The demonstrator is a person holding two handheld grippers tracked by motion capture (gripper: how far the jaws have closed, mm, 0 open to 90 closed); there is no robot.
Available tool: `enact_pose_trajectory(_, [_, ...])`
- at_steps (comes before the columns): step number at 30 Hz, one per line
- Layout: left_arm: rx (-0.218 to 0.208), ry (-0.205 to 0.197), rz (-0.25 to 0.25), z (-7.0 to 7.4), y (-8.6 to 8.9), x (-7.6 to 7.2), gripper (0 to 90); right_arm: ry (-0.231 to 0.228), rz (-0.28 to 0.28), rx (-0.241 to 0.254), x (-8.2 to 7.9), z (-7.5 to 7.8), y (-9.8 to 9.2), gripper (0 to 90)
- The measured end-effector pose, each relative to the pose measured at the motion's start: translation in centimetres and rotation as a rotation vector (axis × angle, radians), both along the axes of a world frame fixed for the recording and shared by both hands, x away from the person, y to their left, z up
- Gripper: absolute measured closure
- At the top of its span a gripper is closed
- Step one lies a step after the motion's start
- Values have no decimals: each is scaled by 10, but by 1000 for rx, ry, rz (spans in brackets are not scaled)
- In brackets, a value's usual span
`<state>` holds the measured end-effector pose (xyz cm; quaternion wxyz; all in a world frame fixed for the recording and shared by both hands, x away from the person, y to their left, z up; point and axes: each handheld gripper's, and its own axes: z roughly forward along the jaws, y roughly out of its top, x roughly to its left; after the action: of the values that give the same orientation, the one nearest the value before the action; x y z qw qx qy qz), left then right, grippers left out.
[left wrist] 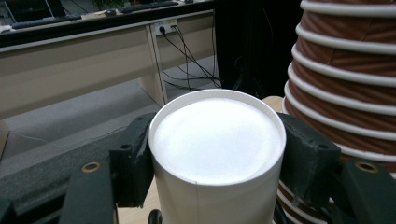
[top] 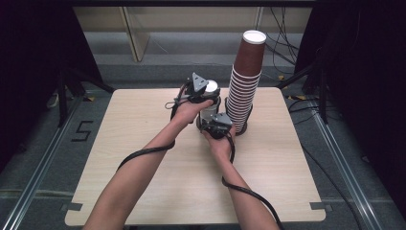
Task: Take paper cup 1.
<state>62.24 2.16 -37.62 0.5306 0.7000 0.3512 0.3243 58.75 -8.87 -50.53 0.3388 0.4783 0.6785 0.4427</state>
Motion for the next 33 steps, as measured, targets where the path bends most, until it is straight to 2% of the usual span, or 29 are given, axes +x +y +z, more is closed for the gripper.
enact_pose_trajectory(1, [0, -5, 2, 2, 1, -1, 336, -8, 4, -17, 1, -1, -1, 321])
enact_pose_trajectory(3, [-4, -9, 3, 6, 2, -2, 336, 6, -8, -3, -1, 1, 0, 324])
enact_pose_trajectory(4, [-6, -15, 1, 8, 3, -4, 336, -10, -16, 14, 0, 1, 1, 318])
enact_pose_trajectory(5, [-15, -15, -2, 10, 3, -5, 336, 12, -3, 7, -2, 3, -1, 305])
enact_pose_trajectory(10, [-23, -30, -4, 22, 6, -10, 336, 7, 18, 4, -5, 6, -1, 259])
enact_pose_trajectory(12, [-21, -37, -3, 26, 8, -11, 336, -4, 33, -15, -5, 8, -3, 253])
enact_pose_trajectory(13, [-36, -20, 2, 27, 8, -13, 336, 0, 25, 5, -8, 10, -2, 248])
enact_pose_trajectory(14, [-37, -16, 5, 29, 9, -14, 336, 12, 46, 25, -10, 12, -2, 247])
enact_pose_trajectory(15, [-36, -20, 4, 30, 10, -15, 336, -4, 47, 7, -10, 14, -3, 246])
enact_pose_trajectory(16, [-27, -38, 3, 32, 11, -14, 336, -1, 57, -2, -11, 16, -4, 245])
enact_pose_trajectory(17, [-43, -22, 6, 33, 11, -17, 336, -7, 63, -16, -12, 17, -5, 242])
enact_pose_trajectory(22, [-52, -36, 9, 41, 19, -24, 336, 1, 99, -36, -18, 22, -10, 241])
enact_pose_trajectory(25, [-46, -42, 6, 43, 23, -30, 336, -11, 106, -35, -23, 25, -13, 230])
enact_pose_trajectory(27, [-46, -47, 3, 44, 26, -32, 336, -2, 129, -41, -27, 27, -15, 228])
enact_pose_trajectory(30, [-36, -49, 0, 45, 29, -37, 336, -16, 111, -17, -32, 28, -17, 226])
enact_pose_trajectory(31, [-29, -49, -1, 46, 30, -38, 336, -12, 132, -26, -32, 29, -19, 226])
enact_pose_trajectory(32, [-33, -48, -4, 46, 30, -41, 336, -15, 127, -36, -33, 29, -20, 225])
enact_pose_trajectory(33, [-29, -48, -8, 46, 31, -42, 336, -11, 122, -26, -35, 30, -20, 225])
